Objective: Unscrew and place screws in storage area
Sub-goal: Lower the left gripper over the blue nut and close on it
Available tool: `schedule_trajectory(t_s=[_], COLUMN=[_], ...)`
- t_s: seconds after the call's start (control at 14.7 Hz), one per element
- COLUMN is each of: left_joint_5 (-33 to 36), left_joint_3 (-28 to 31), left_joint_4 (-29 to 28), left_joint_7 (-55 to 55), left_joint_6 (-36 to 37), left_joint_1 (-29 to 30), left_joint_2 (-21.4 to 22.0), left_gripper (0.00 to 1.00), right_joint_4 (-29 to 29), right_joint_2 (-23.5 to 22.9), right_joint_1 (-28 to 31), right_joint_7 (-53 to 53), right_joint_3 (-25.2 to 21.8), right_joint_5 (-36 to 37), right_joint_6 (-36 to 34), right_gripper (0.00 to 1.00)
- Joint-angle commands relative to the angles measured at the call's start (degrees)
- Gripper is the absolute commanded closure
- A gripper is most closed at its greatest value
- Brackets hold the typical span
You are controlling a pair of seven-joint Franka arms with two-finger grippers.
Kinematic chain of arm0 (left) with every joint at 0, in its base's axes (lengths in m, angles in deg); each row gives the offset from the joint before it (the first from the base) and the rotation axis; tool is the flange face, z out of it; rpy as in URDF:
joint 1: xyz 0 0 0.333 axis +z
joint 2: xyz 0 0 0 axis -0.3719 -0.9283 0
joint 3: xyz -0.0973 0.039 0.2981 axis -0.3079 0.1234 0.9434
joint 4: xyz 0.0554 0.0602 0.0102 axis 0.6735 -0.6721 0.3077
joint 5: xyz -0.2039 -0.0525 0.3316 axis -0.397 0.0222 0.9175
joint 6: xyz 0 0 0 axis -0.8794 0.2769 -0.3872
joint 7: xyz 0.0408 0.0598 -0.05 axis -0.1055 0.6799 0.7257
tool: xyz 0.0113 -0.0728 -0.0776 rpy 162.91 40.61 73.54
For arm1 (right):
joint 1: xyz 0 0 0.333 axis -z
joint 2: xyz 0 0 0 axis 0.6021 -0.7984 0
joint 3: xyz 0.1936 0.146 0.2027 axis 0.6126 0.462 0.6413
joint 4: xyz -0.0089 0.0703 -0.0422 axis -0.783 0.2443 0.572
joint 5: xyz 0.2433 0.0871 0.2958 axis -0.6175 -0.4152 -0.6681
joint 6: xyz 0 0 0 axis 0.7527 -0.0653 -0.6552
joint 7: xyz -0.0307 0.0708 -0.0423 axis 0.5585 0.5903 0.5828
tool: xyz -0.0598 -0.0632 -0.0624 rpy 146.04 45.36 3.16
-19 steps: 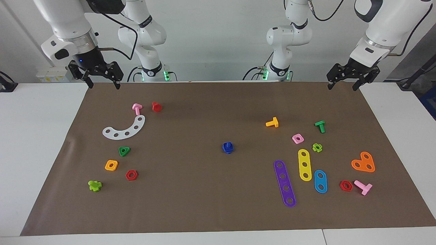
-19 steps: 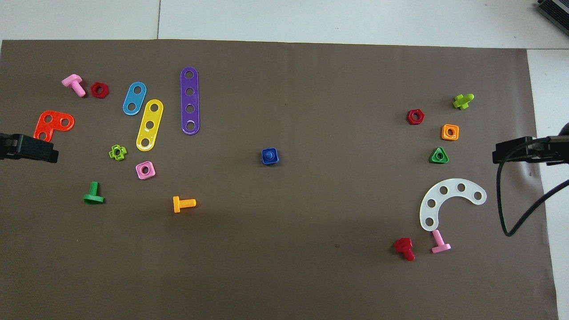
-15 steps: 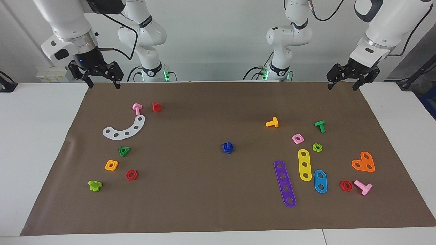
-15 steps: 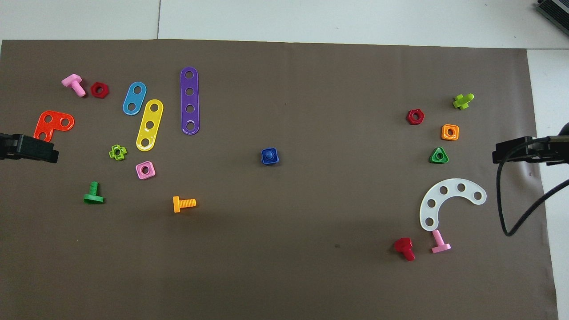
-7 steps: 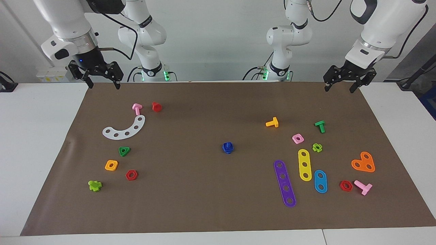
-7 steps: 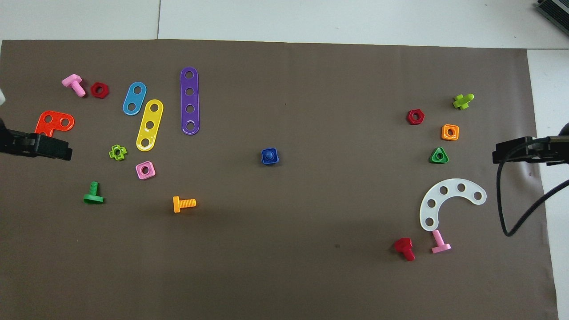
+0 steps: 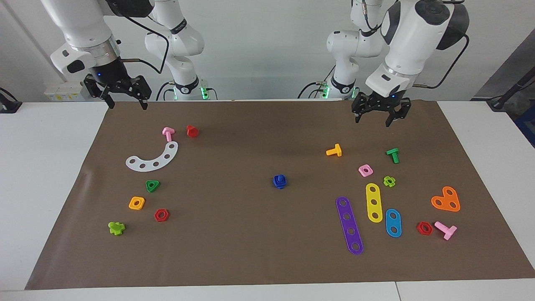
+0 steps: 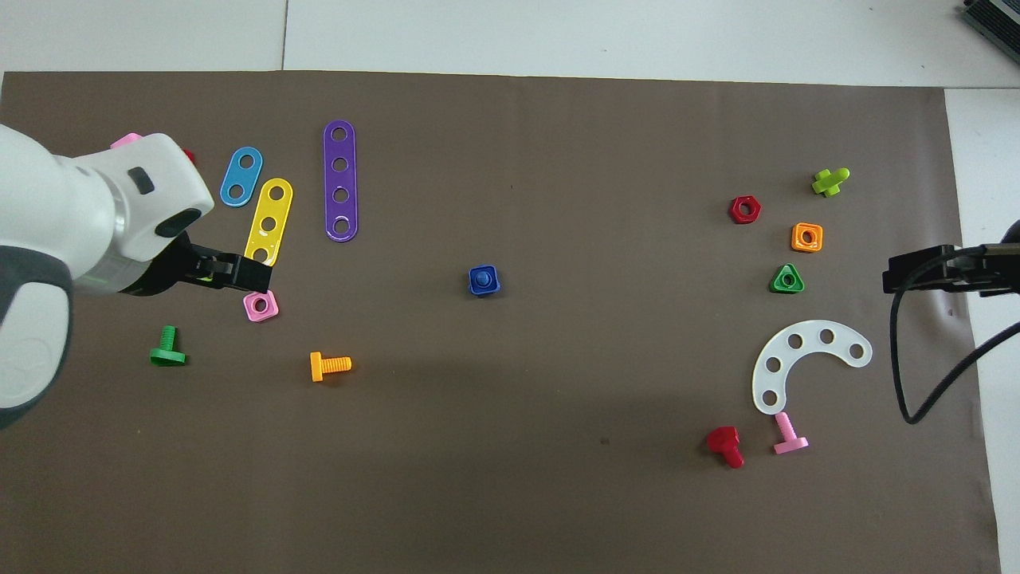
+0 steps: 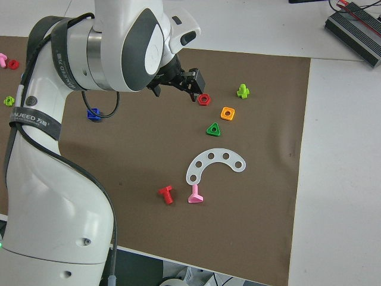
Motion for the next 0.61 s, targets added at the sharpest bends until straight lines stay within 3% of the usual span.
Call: schedule_trajectory(t_s=[0.0,0.54], left_joint_5=[1.04,0.51], left_joint_3=[0.88,0.79], left_joint_4=[-0.7,0.0], left_joint_7=[5.18,15.56], left_joint_6=[-6.23,-19.95], left_joint_1=[-5.74,-14.19], left_joint_2=[-5.26,-15.55], left_gripper=[0.0,0.0], right_joint_4=[0.21,0.21], right_joint_2=[0.73,0.73], right_joint_1=[0.32,0.32], right_joint_7=[1.08,1.08], right_joint_3=[0.15,0.15], right_joint_5=[-0.09,-0.09], right_joint_6=[-0.72,-0.72], right_gripper=[0.0,0.0])
